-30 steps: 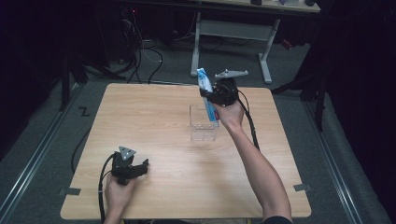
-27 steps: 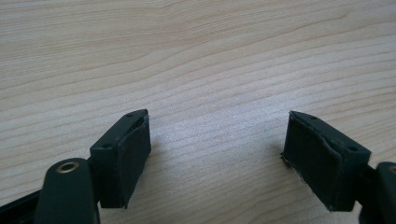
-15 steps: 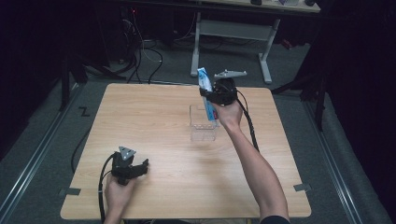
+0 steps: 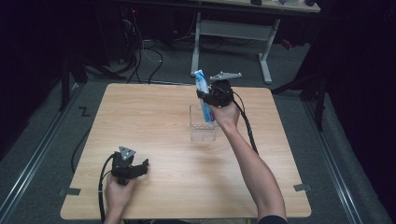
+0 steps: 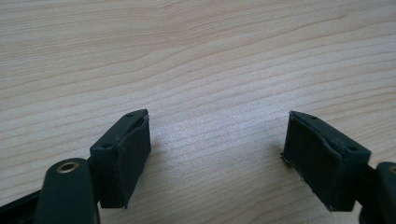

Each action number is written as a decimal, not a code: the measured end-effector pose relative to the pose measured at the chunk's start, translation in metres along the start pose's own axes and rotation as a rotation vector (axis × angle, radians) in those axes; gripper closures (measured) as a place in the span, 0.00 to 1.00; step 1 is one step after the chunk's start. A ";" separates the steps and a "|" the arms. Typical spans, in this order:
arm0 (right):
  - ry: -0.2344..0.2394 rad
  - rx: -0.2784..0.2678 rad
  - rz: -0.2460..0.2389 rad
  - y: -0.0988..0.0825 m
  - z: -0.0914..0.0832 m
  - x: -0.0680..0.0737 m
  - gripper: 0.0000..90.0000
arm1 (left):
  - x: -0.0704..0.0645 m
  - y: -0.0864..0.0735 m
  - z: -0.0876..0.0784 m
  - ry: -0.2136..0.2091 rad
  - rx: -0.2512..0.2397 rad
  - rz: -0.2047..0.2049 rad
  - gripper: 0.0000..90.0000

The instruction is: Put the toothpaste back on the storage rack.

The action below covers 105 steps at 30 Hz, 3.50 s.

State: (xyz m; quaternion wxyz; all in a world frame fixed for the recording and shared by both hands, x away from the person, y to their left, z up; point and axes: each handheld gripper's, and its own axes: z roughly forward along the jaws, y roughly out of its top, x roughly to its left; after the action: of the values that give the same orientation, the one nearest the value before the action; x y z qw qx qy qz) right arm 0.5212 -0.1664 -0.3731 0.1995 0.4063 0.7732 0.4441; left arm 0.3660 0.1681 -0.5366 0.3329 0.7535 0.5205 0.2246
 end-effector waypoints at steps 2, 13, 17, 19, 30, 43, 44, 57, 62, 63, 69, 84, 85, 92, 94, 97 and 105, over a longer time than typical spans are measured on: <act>-0.003 0.003 0.000 -0.001 0.000 0.000 0.76 | 0.000 0.000 0.000 0.000 0.000 -0.001 0.26; -0.005 0.016 -0.006 -0.011 0.000 -0.002 0.76 | 0.000 0.000 0.000 0.000 0.000 0.000 0.26; -0.003 0.017 0.000 -0.014 -0.001 -0.003 0.76 | 0.000 0.000 0.000 0.000 0.000 0.000 0.26; -0.003 0.018 -0.005 -0.014 -0.002 -0.003 0.76 | 0.000 0.000 0.000 0.000 0.001 0.000 0.26; 0.000 0.014 -0.010 -0.022 -0.009 -0.003 0.75 | 0.000 0.000 0.000 0.000 0.001 0.001 0.26; 0.011 0.034 -0.001 -0.033 -0.009 -0.005 0.75 | 0.000 0.000 0.000 0.000 0.000 0.000 0.26; 0.013 0.035 0.003 -0.034 -0.009 -0.005 0.75 | 0.000 0.000 0.000 0.000 0.000 -0.001 0.26; 0.024 0.065 0.002 -0.040 -0.009 -0.003 0.74 | 0.000 0.000 0.000 0.000 -0.001 0.000 0.26; 0.036 0.070 0.008 -0.044 -0.008 -0.002 0.74 | 0.000 0.000 0.000 0.000 -0.001 0.000 0.26; 0.036 0.076 0.007 -0.044 -0.008 -0.002 0.74 | 0.000 0.000 0.000 0.000 -0.001 -0.001 0.26; 0.040 0.090 0.006 -0.050 -0.006 -0.002 0.74 | 0.000 0.000 0.000 0.000 -0.001 -0.001 0.26; 0.037 0.134 0.006 -0.060 -0.002 -0.004 0.73 | 0.000 0.000 0.000 0.000 -0.001 -0.001 0.26; 0.032 0.128 0.003 -0.062 -0.002 -0.004 0.73 | 0.000 0.000 0.000 0.000 -0.001 -0.001 0.26; 0.036 0.117 0.025 -0.064 -0.005 -0.008 0.73 | 0.000 0.000 0.000 0.000 -0.001 -0.001 0.26; 0.037 0.115 0.032 -0.065 -0.006 -0.008 0.73 | 0.000 0.000 0.000 0.000 0.000 0.000 0.26; 0.030 0.113 0.025 -0.065 -0.006 -0.009 0.72 | 0.000 0.000 0.000 0.000 -0.001 -0.001 0.26; -0.026 0.108 0.016 -0.066 -0.011 -0.012 0.69 | 0.000 0.000 0.000 0.000 -0.001 -0.001 0.26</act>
State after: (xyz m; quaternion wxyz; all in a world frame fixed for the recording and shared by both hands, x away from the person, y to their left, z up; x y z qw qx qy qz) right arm 0.4915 -0.1997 -0.4240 0.1837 0.4283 0.7901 0.3981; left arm 0.3661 0.1678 -0.5366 0.3332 0.7531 0.5208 0.2248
